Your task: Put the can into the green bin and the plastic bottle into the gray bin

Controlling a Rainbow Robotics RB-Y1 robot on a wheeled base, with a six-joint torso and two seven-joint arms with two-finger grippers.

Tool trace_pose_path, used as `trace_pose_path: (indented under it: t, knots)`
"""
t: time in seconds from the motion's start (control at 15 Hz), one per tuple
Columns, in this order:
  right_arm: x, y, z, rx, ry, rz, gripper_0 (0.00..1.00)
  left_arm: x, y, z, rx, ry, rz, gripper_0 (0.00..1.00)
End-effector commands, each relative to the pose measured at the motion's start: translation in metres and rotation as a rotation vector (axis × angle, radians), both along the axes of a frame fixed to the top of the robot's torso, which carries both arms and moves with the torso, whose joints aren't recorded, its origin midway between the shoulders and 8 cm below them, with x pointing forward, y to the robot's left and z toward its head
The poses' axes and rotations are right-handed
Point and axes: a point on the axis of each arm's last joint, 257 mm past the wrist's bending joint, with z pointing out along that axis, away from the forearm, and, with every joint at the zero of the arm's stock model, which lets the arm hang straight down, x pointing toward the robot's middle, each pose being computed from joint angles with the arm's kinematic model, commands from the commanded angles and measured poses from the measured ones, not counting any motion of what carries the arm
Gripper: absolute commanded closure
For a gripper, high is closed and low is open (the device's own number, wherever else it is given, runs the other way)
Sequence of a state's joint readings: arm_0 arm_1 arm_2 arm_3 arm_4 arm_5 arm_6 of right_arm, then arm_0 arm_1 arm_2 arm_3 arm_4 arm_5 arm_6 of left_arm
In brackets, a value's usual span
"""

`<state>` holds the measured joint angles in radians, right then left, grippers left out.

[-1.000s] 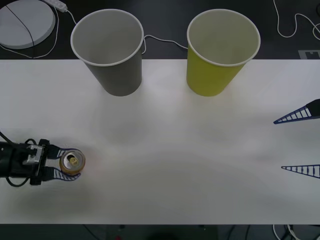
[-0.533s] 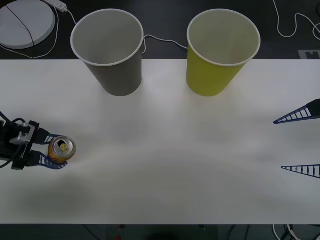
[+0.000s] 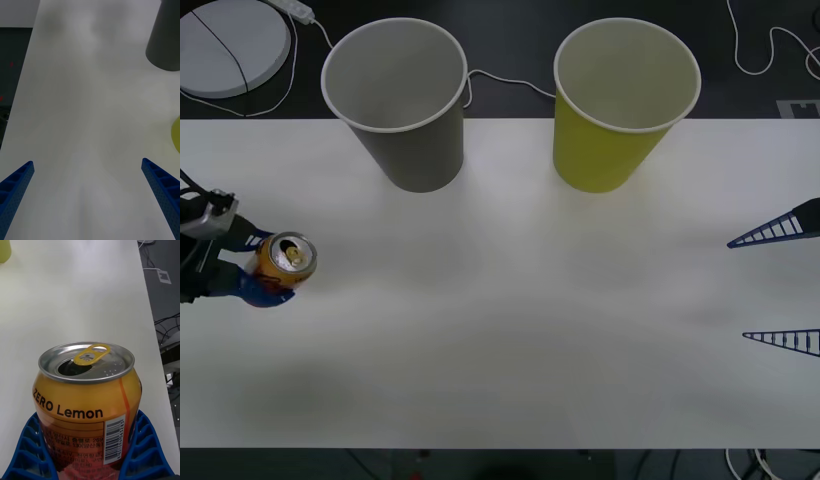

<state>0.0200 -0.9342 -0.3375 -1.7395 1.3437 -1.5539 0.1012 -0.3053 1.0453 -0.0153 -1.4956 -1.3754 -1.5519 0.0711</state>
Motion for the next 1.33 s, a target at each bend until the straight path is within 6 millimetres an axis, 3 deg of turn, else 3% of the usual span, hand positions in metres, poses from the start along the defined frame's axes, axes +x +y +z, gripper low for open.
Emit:
trace_pose_path:
  t: [0.07, 0.4, 0.73, 1.33]
  knots:
    - [0.0, 0.0, 0.0, 0.0, 0.0, 0.0, 0.0, 0.003, 0.0, 0.022, 0.041, 0.007, 0.062, 1.0]
    - [0.0, 0.0, 0.0, 0.0, 0.0, 0.0, 0.0, -0.005, -0.019, 0.064, 0.129, -0.01, 0.142, 1.0]
    - [0.0, 0.0, 0.0, 0.0, 0.0, 0.0, 0.0, -0.015, -0.064, 0.113, 0.147, -0.023, 0.209, 1.0]
    - [0.0, 0.0, 0.0, 0.0, 0.0, 0.0, 0.0, 0.009, -0.14, 0.17, 0.185, 0.002, 0.32, 1.0]
